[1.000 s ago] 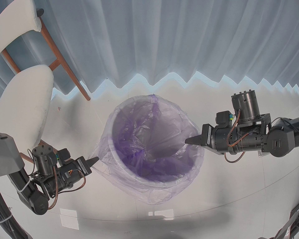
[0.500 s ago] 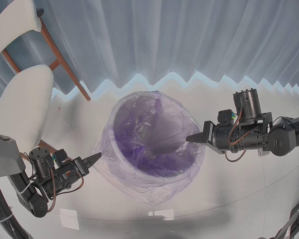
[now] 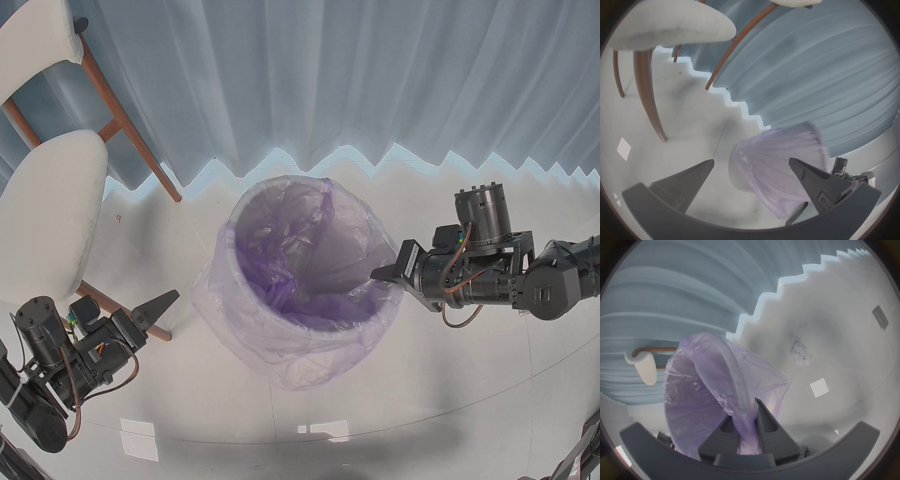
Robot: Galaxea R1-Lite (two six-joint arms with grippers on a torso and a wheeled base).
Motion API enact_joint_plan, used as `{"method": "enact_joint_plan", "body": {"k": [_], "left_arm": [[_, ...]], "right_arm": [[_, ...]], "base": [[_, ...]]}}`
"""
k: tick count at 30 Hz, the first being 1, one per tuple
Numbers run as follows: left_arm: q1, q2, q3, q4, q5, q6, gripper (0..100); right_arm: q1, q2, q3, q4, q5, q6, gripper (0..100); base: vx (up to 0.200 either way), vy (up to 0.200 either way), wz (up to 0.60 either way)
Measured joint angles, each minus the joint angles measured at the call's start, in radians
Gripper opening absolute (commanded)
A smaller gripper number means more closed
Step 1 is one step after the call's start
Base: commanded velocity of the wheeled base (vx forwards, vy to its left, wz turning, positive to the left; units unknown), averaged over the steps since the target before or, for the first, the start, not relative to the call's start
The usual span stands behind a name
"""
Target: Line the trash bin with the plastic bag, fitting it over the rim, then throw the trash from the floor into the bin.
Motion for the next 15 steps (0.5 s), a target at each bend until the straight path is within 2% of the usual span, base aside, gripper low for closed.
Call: {"method": "enact_joint_plan", "body": {"k": [2,6,10,15], "left_arm": [[0.003,-0.037,0.019,0.0,0.002,-0.01,100],[0.006,-0.087,0.04,0.0,0.02,-0.014,100],[0.006,-0.124,0.043,0.0,0.05,0.008,100],[0.001,-0.159,0.044,0.0,0.086,0.14,100]], "right_arm": [[0.02,0.024,-0.002,-0.041,-0.076,0.029,0],[0.072,0.092,-0.007,-0.11,-0.186,0.054,0],[0.113,0.169,-0.045,-0.143,-0.244,0.061,0],[0.14,0.252,-0.156,-0.157,-0.284,0.062,0]], "base": [[0.0,0.0,0.0],[0.0,0.0,0.0],[0.0,0.0,0.0],[0.0,0.0,0.0]]}}
